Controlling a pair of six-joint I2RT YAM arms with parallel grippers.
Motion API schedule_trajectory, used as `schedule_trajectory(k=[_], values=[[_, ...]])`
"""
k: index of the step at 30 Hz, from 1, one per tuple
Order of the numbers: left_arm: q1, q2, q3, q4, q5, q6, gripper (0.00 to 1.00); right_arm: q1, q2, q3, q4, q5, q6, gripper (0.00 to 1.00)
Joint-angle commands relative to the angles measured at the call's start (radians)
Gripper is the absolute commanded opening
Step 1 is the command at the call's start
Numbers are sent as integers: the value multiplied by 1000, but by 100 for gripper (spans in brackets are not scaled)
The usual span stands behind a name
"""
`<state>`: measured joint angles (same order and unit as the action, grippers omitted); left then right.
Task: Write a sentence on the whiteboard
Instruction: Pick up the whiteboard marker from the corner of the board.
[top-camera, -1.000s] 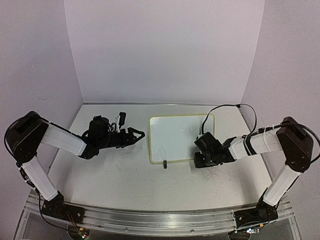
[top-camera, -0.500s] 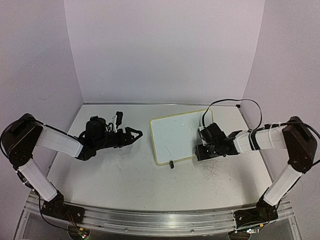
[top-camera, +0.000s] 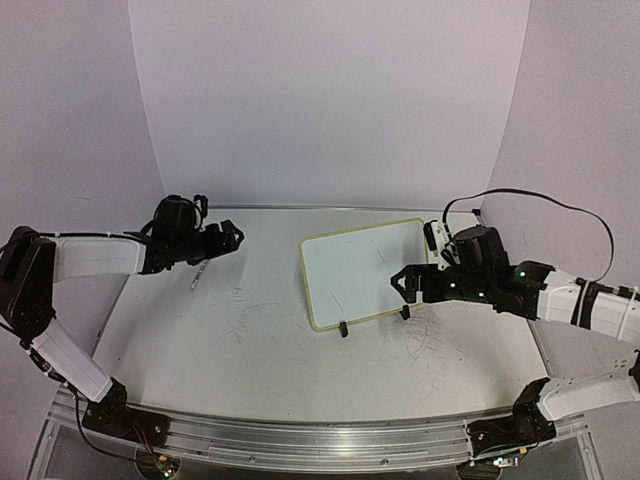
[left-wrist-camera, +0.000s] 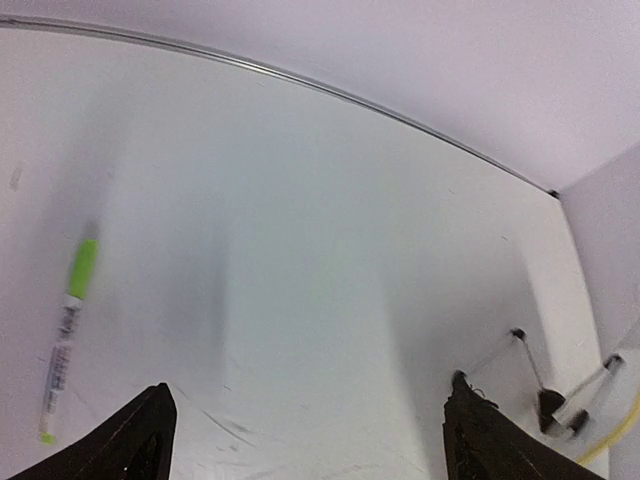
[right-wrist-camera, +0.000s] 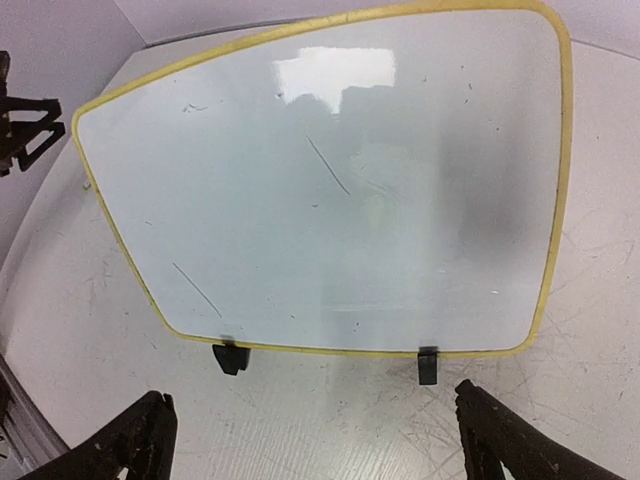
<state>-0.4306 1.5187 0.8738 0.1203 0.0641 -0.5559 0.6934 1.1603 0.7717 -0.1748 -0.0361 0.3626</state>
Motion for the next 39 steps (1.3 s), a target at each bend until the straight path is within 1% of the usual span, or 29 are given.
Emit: schedule_trajectory(k=[1,3,5,8,13,18,22,30,36,39], values=[[97,120,185,-357,-183,124,93,5,-127,-32,127,96,-18,98],[123,181,237,-405,-186,151,89,4,-151,-41,171,154,-13,98],[133,253,295,-436,-214,174,84,3,-152,-29,195,172,-8,98],[141,353,375,-496,-223,212,75,3,-130,11,178,129,-24,98],[145,447,456,-536,-203,258,62,3,-143,-7,176,75,-53,98],[145,506,519,-574,-257,296,54,3,-159,-29,176,66,-58,98],[148,530,538,-582,-285,312,52,3,-158,-29,176,69,-48,98],[168,571,555,-585,-235,319,42,3,-147,-10,176,54,-34,98],[170,565,524,-572,-237,324,28,3,-171,-16,204,45,-9,98],[169,543,494,-555,-227,324,16,3,-177,-8,212,44,27,98]])
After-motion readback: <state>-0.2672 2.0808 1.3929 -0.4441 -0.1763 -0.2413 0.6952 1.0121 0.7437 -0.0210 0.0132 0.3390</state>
